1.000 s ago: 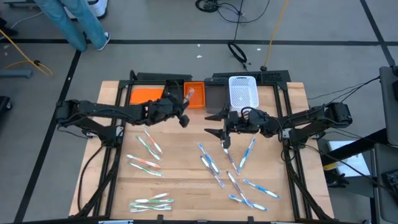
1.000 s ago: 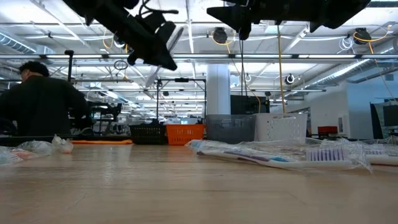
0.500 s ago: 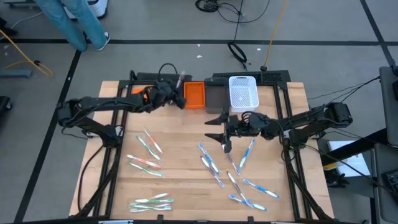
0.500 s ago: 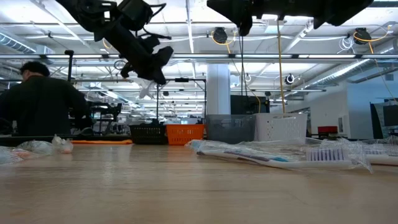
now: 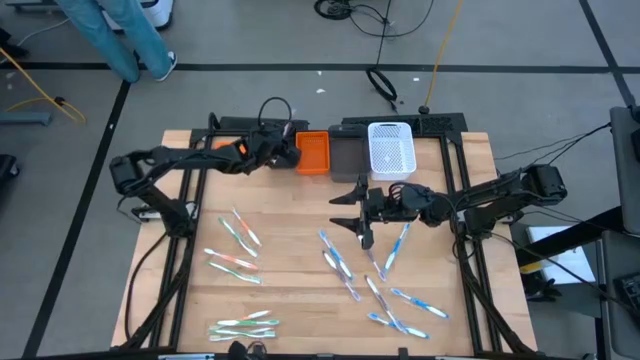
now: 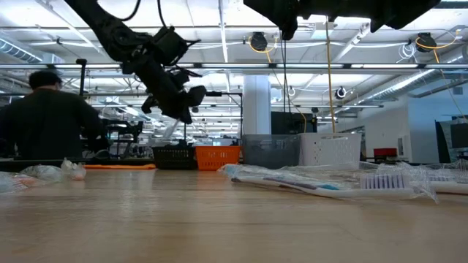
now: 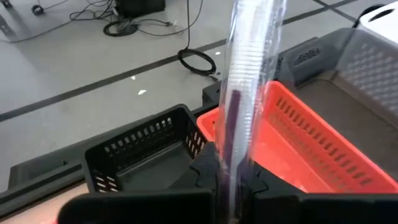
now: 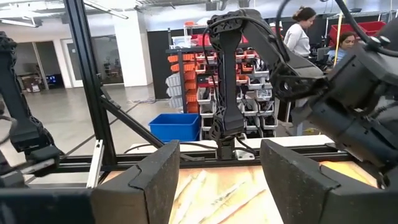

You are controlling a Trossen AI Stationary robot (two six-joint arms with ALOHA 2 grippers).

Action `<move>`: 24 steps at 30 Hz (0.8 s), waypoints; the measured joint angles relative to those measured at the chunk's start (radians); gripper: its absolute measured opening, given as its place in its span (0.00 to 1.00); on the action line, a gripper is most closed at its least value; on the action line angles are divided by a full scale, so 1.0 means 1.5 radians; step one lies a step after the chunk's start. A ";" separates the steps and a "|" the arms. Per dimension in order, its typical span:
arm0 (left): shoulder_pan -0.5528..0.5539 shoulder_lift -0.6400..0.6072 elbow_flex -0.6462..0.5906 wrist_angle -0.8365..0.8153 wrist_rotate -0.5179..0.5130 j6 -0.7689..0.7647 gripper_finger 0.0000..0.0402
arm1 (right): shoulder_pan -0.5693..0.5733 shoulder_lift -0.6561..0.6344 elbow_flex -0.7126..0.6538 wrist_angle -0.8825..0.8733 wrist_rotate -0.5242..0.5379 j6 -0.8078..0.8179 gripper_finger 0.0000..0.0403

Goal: Pick & Place Toothbrushes
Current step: Put the purple toothbrush into the black bin

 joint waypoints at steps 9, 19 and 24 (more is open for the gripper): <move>0.047 0.054 0.000 0.025 0.016 -0.032 0.04 | 0.000 0.000 0.000 -0.001 0.000 0.000 0.53; 0.064 0.093 0.000 0.043 0.023 -0.035 0.04 | 0.000 0.000 0.000 -0.010 0.000 0.000 0.53; 0.064 0.093 0.000 0.041 0.021 -0.031 0.02 | -0.001 0.000 0.000 -0.022 0.003 0.000 0.53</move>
